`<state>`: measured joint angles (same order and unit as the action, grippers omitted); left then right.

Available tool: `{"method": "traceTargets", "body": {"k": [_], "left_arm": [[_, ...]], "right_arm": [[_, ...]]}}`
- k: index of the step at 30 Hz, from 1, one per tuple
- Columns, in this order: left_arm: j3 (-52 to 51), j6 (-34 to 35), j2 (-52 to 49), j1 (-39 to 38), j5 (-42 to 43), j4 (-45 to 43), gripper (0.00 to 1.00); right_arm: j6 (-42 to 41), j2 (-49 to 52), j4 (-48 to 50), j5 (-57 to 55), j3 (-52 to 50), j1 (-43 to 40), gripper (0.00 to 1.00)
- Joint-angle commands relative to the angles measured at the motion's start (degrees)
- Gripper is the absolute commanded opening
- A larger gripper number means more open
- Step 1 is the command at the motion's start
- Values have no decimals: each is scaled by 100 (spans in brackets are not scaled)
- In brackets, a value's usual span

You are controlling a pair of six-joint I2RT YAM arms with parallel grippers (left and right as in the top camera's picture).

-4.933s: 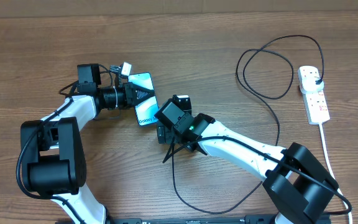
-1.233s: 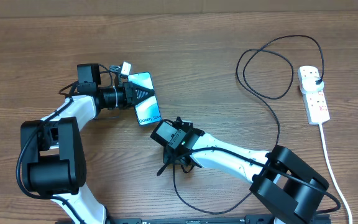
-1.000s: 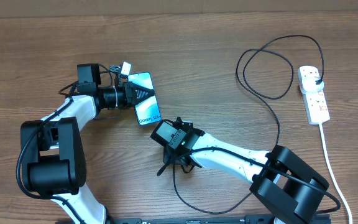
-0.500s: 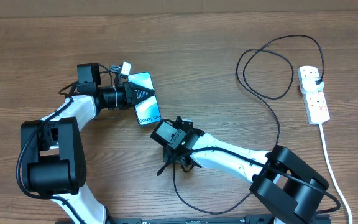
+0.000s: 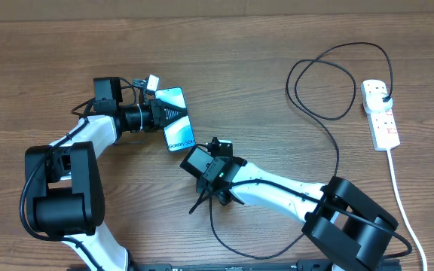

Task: Plug charger to phone and switch on socket
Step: 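Center the right gripper on the plug and close it around the cable, then lift the plug with the right gripper and turn it toward the phone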

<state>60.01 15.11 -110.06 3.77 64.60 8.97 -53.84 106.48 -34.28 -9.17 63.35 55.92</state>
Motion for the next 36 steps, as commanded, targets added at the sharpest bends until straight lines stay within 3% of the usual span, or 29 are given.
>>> {"method": "traceTargets", "body": {"k": [1, 16, 24, 36], "left_arm": [[22, 81, 175, -4, 144, -22, 4], [24, 256, 175, -4, 149, -22, 4], [24, 256, 175, -4, 146, -24, 4], [22, 273, 175, -4, 146, -24, 4]], "right_arm": [[52, 109, 37, -192, -42, 249, 30], [173, 393, -70, -348, -39, 278, 24], [184, 389, -247, -188, -22, 278, 4], [162, 181, -356, -15, 15, 214, 4]]}}
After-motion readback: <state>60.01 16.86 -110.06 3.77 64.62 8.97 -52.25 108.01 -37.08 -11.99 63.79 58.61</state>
